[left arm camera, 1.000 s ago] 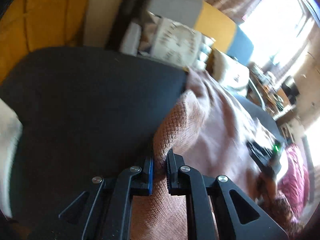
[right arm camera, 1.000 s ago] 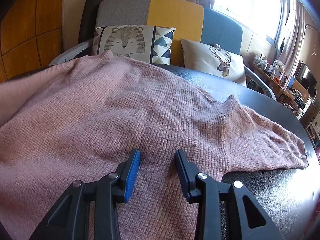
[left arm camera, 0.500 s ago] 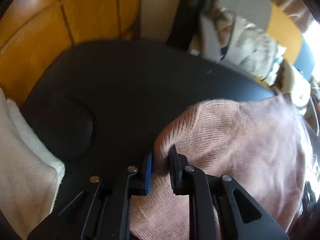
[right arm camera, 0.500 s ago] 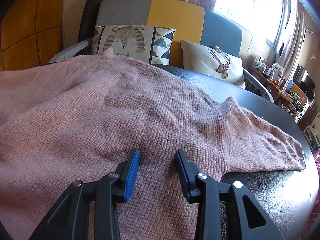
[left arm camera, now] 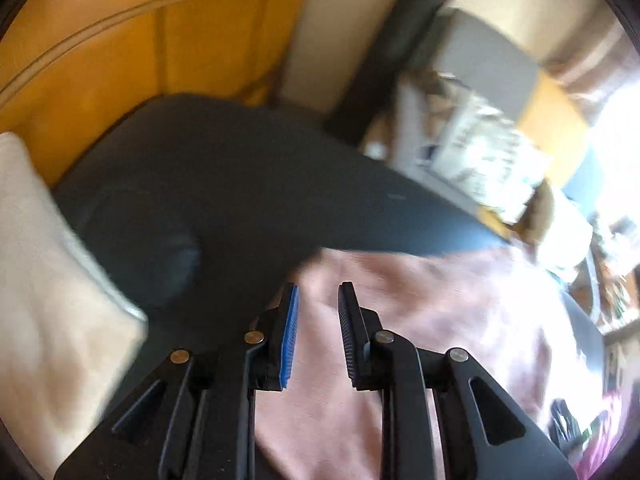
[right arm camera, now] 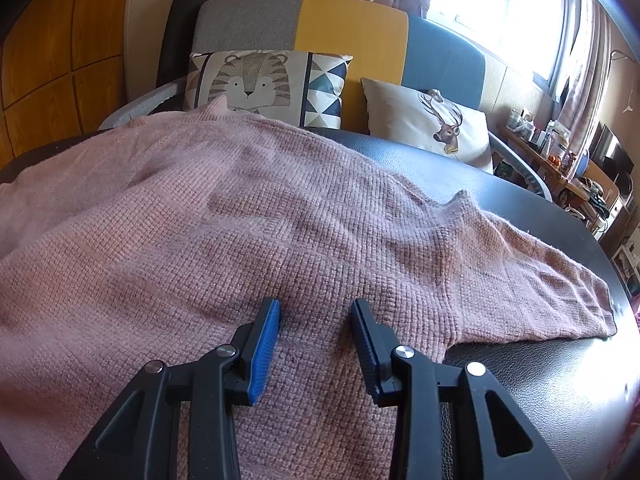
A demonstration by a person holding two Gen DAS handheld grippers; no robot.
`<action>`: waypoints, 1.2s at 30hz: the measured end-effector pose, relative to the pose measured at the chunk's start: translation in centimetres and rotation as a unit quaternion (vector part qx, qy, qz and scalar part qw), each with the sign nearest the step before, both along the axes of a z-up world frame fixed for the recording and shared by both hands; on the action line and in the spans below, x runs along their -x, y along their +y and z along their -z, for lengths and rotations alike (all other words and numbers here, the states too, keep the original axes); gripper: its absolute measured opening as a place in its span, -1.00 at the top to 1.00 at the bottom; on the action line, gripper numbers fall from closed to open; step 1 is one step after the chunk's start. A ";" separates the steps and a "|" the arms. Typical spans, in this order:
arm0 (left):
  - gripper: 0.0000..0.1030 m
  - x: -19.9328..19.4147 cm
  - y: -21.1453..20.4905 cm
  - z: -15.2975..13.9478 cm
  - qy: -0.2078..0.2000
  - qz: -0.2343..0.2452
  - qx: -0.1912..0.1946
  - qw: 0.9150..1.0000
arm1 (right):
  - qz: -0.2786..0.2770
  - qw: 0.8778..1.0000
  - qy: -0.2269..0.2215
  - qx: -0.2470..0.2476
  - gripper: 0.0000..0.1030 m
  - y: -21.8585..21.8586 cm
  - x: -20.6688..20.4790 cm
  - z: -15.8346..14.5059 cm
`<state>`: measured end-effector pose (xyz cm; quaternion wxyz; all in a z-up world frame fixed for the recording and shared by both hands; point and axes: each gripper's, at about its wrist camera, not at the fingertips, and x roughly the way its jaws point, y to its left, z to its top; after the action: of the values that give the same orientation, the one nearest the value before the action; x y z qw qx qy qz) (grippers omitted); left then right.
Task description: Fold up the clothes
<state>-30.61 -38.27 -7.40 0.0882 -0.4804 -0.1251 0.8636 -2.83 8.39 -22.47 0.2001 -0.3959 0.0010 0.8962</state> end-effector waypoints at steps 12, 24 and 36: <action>0.57 -12.4 17.4 6.3 0.003 0.228 0.027 0.973 | -0.069 0.995 0.022 0.062 0.28 -3.7 -2.5 -3.7; 0.15 -18.1 19.0 8.0 0.104 0.232 0.123 0.959 | -0.169 0.985 -0.034 -0.028 0.20 -3.9 -5.4 -1.2; -0.01 -17.2 21.4 8.0 0.094 0.212 0.117 0.966 | -0.132 0.990 -0.054 -0.005 0.08 1.8 -4.1 -2.8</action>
<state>-13.44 -16.83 -15.42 0.2236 -0.4200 0.0897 0.8750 1.29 10.22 -19.68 0.0813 -0.4397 -0.0668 0.8920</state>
